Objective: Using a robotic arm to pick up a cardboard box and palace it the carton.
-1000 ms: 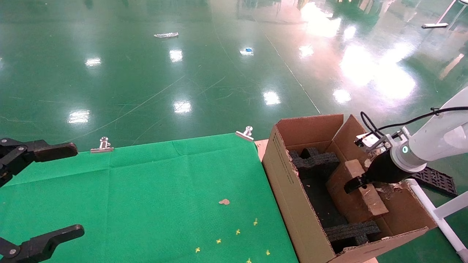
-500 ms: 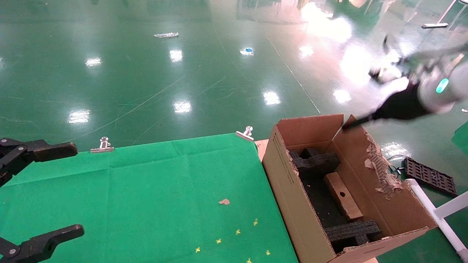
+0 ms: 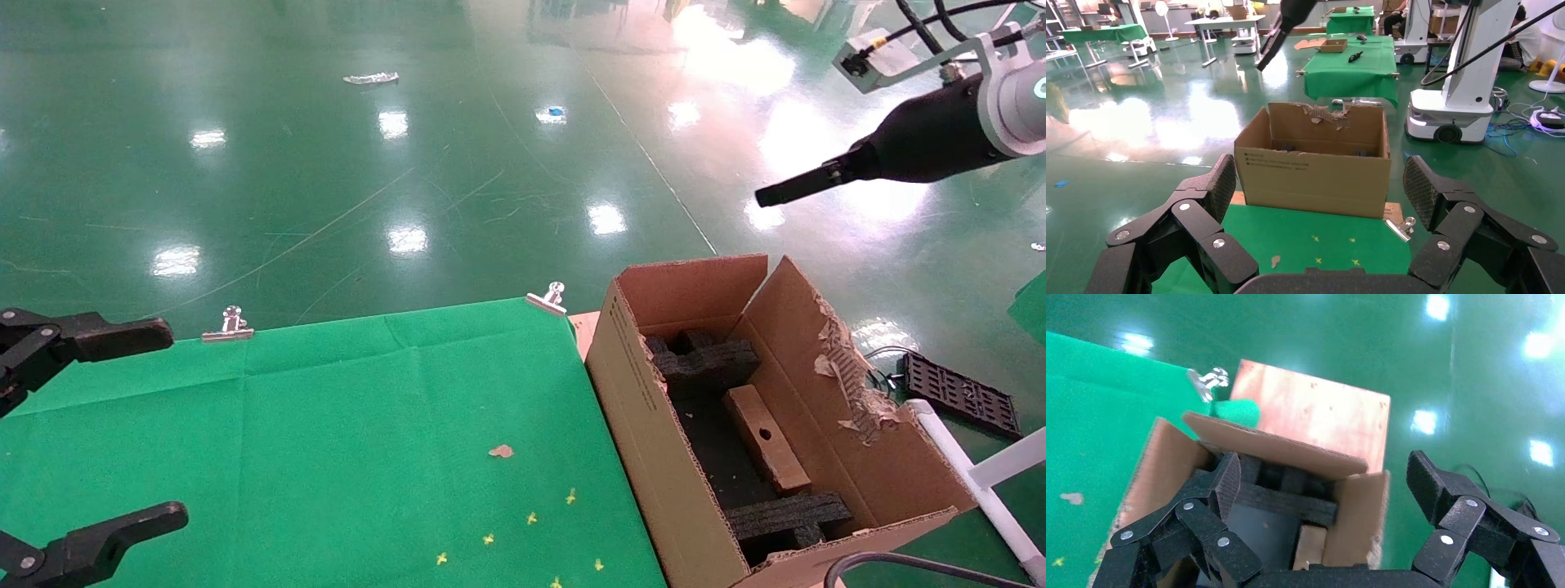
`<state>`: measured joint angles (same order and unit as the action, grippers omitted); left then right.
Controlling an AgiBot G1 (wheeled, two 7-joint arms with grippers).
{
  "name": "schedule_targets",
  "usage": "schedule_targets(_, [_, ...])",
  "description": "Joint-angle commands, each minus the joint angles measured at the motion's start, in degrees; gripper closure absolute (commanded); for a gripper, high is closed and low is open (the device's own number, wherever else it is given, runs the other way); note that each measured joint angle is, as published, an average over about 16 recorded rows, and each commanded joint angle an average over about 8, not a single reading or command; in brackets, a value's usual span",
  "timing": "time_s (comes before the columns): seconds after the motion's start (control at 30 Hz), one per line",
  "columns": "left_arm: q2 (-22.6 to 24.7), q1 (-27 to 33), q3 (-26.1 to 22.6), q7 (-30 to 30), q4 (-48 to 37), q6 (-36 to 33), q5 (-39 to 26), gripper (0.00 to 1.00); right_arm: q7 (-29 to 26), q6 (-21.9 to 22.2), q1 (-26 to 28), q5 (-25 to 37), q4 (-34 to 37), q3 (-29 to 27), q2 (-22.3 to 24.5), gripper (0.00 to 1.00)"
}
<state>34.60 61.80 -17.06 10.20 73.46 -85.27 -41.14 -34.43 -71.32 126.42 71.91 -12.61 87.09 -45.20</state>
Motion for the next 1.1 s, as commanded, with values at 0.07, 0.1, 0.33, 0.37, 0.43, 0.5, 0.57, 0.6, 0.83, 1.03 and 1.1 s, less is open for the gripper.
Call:
schedule_targets(0.07, [0.0, 0.0, 0.0, 0.0, 0.0, 0.0, 0.0, 0.0, 0.6, -0.4, -1.6, -0.9, -1.9, -2.1, 0.4, 0.0])
schedule_targets(0.1, [0.0, 0.0, 0.0, 0.0, 0.0, 0.0, 0.0, 0.0, 1.1, -0.7, -2.7, -1.4, -2.9, -3.3, 0.6, 0.0])
schedule_targets(0.33, [0.0, 0.0, 0.0, 0.0, 0.0, 0.0, 0.0, 0.0, 4.0, -2.4, -10.8, -5.1, -10.4, -12.1, 1.8, 0.0])
schedule_targets(0.37, [0.0, 0.0, 0.0, 0.0, 0.0, 0.0, 0.0, 0.0, 4.4, -2.7, -11.9, -5.7, -11.5, -13.3, 2.0, 0.0])
schedule_targets(0.43, [0.0, 0.0, 0.0, 0.0, 0.0, 0.0, 0.0, 0.0, 5.2, -3.2, -14.2, -6.7, -13.6, -15.8, 2.3, 0.0])
schedule_targets(0.5, [0.0, 0.0, -0.1, 0.0, 0.0, 0.0, 0.0, 0.0, 6.1, -3.7, -16.5, -7.8, -15.8, -18.3, 2.7, 0.0])
schedule_targets(0.57, [0.0, 0.0, -0.1, 0.0, 0.0, 0.0, 0.0, 0.0, 6.9, -4.2, -18.8, -8.9, -18.0, -20.9, 3.0, 0.0])
schedule_targets(0.6, [0.0, 0.0, -0.1, 0.0, 0.0, 0.0, 0.0, 0.0, 7.3, -4.5, -20.0, -9.4, -19.1, -22.1, 3.2, 0.0])
schedule_targets(0.83, [0.0, 0.0, -0.1, 0.0, 0.0, 0.0, 0.0, 0.0, 10.3, -6.2, -28.0, -13.1, -26.5, -30.9, 4.5, 0.0])
schedule_targets(1.03, [0.0, 0.0, -0.1, -0.1, 0.0, 0.0, 0.1, 0.0, 12.8, -7.8, -34.8, -16.2, -32.9, -38.3, 5.5, 0.0])
schedule_targets(1.1, [0.0, 0.0, -0.1, -0.1, 0.0, 0.0, 0.1, 0.0, 13.6, -8.3, -37.2, -17.3, -35.1, -40.9, 5.9, 0.0])
